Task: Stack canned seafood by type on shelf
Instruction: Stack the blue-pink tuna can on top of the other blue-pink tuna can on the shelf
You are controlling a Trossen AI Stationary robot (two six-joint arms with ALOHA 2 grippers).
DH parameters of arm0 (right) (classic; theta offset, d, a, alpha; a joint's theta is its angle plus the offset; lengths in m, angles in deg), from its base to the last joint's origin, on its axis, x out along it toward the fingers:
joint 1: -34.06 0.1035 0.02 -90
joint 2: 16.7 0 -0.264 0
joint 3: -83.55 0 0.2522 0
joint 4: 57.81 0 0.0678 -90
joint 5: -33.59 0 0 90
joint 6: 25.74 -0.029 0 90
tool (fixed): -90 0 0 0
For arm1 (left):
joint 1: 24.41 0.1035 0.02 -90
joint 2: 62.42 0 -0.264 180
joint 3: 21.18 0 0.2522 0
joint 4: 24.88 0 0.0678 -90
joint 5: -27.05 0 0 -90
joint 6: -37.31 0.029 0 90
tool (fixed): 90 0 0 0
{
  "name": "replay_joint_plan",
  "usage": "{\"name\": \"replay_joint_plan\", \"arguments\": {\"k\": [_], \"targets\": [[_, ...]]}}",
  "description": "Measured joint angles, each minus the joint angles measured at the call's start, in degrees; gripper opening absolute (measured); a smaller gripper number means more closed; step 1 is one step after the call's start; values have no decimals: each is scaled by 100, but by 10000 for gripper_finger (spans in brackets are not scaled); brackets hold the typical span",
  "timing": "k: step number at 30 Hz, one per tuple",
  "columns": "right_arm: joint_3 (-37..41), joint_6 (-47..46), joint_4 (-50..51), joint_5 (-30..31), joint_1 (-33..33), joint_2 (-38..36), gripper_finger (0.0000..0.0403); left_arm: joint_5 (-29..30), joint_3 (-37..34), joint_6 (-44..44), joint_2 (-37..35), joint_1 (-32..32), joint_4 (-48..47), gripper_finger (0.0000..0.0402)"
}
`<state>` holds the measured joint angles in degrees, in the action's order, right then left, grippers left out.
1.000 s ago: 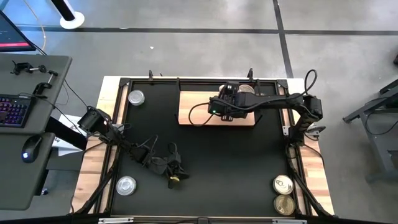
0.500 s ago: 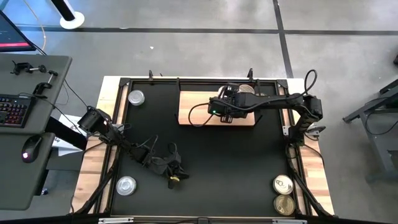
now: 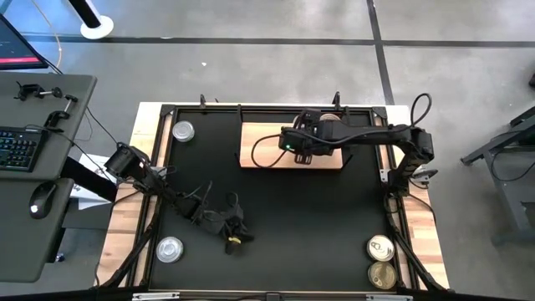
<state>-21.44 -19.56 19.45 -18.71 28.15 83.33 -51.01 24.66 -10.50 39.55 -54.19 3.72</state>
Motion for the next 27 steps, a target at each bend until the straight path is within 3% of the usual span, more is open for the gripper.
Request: {"name": "replay_joint_plan", "arguments": {"k": [7,12,19,27], "targets": [[-607,-935,113,-1345,193,-5,296,-1306,-17,195,-532,403,-96,0],[-642,-1799,101,-2587,684,-4,296,-1238,-16,634,-1246,585,-352,0],[-13,-2595,189,-3567,2076,-6,296,-771,-15,1196,-2057,593,-1223,0],[1391,-5339,-52,-4718,4188,1,292,-581,-17,1312,-2120,822,-1389,0]]}}
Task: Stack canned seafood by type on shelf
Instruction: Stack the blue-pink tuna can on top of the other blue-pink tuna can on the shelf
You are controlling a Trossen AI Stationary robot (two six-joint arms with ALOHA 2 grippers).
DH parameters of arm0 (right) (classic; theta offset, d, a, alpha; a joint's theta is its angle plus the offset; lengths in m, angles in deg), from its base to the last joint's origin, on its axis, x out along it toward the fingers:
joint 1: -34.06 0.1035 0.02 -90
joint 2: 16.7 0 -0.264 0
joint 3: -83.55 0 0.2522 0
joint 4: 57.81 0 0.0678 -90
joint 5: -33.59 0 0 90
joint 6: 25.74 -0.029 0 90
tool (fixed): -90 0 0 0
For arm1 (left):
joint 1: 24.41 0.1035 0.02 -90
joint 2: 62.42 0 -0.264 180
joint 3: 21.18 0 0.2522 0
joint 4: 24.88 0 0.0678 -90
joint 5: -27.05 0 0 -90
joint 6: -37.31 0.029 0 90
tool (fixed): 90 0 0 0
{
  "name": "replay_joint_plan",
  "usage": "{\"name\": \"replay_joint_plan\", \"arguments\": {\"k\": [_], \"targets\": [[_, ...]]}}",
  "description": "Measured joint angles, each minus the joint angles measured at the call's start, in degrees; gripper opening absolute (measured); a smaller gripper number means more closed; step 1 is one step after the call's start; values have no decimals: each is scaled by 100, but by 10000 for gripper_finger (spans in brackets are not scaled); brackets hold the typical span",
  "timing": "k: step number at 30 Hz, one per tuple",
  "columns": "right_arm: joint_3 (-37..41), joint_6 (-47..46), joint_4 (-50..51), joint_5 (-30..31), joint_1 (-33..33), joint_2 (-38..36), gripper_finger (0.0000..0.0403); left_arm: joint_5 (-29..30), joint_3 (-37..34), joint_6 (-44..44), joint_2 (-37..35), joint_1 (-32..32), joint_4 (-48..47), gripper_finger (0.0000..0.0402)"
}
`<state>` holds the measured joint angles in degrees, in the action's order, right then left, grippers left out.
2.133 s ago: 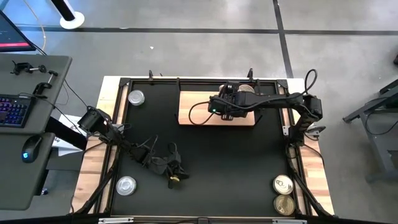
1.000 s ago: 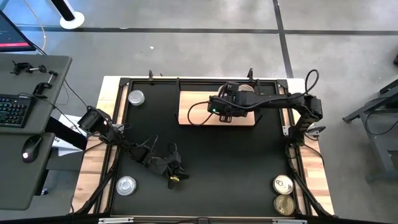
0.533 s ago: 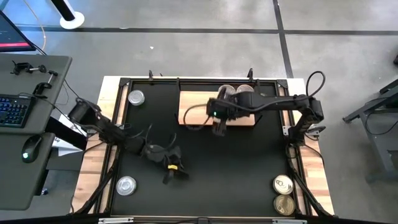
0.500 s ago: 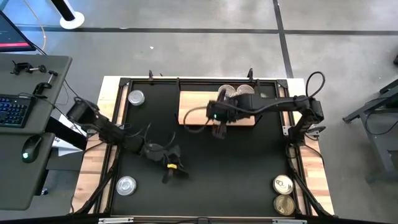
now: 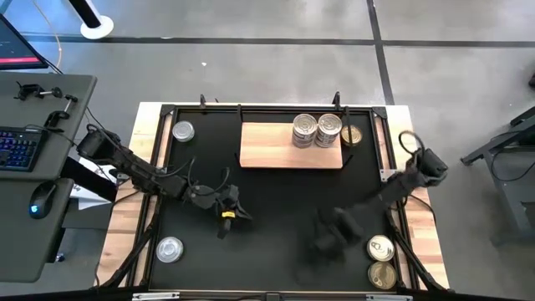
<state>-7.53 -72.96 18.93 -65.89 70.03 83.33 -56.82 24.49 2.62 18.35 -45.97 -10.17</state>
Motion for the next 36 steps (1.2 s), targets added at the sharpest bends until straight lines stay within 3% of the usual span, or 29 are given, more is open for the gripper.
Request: {"name": "replay_joint_plan", "arguments": {"k": [3,6,12,14,19,24,31,36], "targets": [[187,-981,196,-467,701,1,269,-20,0,41,1,143,4,0],[226,-1717,735,-829,1192,1,221,-156,0,43,2,264,43,0],[321,-2238,1331,-1095,1519,-7,48,-180,2,181,4,393,207,0],[536,-2175,1352,-1314,1515,-7,13,-180,0,174,7,406,315,0],[1324,-2007,1086,-2109,1521,-1,17,-208,156,-9,4,333,842,0],[1550,-1723,662,-2090,1387,-7,6,-117,670,551,18,-12,384,0],[1700,-1700,-321,-1565,707,14,1,544,997,702,31,-343,-719,0],[1430,-982,-533,-462,-61,76,0,770,999,520,31,-453,-787,0]]}}
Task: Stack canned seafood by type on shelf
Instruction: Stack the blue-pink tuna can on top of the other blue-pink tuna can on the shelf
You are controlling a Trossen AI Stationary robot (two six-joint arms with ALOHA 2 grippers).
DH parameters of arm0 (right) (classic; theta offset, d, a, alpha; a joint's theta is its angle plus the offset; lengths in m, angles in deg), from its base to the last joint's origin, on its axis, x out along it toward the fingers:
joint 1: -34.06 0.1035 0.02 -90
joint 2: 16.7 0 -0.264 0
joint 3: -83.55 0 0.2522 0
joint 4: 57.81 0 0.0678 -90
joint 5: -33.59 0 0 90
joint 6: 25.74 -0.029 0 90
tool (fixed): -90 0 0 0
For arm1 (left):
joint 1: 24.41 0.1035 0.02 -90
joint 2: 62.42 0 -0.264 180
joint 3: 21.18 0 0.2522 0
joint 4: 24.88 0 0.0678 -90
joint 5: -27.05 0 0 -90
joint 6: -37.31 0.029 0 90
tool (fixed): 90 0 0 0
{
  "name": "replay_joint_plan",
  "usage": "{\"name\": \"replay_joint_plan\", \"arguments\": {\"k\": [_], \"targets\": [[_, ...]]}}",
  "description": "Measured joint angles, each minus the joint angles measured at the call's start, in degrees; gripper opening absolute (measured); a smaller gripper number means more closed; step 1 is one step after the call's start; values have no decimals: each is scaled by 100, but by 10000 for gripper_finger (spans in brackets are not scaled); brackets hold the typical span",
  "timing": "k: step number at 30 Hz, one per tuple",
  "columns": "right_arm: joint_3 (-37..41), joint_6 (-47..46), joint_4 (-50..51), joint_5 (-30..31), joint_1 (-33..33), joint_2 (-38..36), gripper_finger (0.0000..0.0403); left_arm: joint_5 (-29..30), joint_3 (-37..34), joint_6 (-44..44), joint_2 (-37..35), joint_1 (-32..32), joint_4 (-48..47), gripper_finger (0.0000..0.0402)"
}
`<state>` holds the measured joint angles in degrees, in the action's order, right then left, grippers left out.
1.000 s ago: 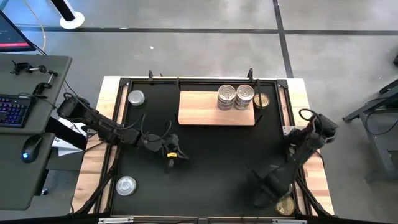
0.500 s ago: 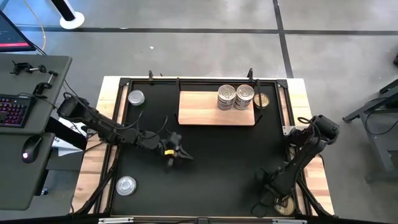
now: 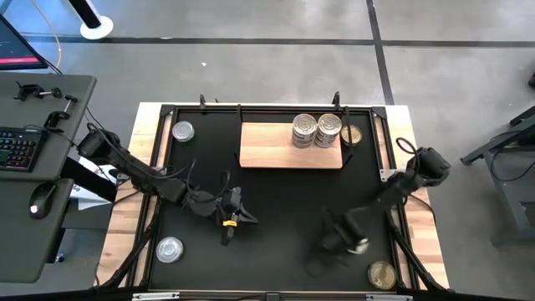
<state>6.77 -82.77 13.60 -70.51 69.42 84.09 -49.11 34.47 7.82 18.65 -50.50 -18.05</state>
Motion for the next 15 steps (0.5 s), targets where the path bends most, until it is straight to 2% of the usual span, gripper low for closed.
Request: {"name": "replay_joint_plan", "arguments": {"k": [3,7,11,15], "targets": [[-243,436,-428,842,-463,32,0,93,0,11,2,-28,-18,0],[-451,1037,-1089,1453,-1010,55,0,352,0,13,2,-28,-180,0],[-588,1445,-1881,1582,-1438,84,0,530,0,194,4,35,-308,0],[-995,1885,-1764,1643,-1551,-63,0,637,0,473,166,231,-161,0]]}}
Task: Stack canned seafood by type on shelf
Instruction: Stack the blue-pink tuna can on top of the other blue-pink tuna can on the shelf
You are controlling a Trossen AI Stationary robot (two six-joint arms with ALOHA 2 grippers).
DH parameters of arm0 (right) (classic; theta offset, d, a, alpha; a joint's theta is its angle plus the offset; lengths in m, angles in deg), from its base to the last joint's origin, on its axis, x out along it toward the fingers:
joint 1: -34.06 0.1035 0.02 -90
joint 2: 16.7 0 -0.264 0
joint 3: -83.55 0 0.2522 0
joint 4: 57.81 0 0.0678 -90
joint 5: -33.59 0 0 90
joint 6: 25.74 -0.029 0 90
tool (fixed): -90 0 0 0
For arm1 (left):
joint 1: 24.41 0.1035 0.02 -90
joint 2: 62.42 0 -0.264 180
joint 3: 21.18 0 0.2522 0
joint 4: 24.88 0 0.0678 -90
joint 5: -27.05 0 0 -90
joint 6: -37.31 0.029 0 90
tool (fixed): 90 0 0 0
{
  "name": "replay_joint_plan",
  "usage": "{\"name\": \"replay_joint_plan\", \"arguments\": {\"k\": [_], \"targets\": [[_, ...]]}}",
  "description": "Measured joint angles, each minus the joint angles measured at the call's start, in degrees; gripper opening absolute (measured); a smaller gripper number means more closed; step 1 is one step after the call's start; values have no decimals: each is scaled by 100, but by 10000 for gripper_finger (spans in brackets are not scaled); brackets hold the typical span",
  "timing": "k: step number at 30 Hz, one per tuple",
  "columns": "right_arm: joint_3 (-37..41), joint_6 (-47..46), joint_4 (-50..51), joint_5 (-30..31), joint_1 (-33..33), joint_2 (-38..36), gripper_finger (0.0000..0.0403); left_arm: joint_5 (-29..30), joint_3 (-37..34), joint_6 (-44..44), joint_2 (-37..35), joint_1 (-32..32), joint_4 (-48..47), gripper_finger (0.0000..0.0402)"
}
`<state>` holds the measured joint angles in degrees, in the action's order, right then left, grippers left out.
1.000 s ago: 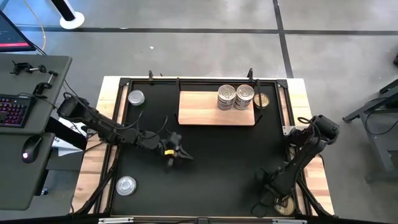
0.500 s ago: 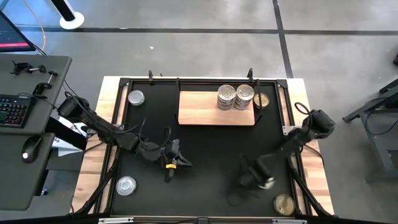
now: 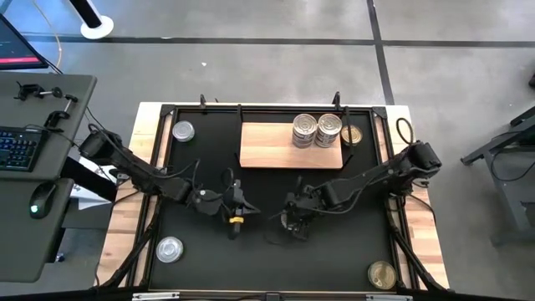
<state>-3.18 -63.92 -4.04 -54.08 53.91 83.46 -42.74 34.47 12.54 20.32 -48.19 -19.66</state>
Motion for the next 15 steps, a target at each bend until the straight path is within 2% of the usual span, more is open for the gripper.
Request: {"name": "replay_joint_plan", "arguments": {"k": [6,12,15], "targets": [[-164,94,826,331,408,-294,0,-386,137,153,885,389,799,0],[646,-1110,838,368,1053,-627,0,-923,1079,933,2052,556,788,0],[1106,-1767,350,314,1285,-725,0,-933,1352,1287,2463,576,788,0]]}}
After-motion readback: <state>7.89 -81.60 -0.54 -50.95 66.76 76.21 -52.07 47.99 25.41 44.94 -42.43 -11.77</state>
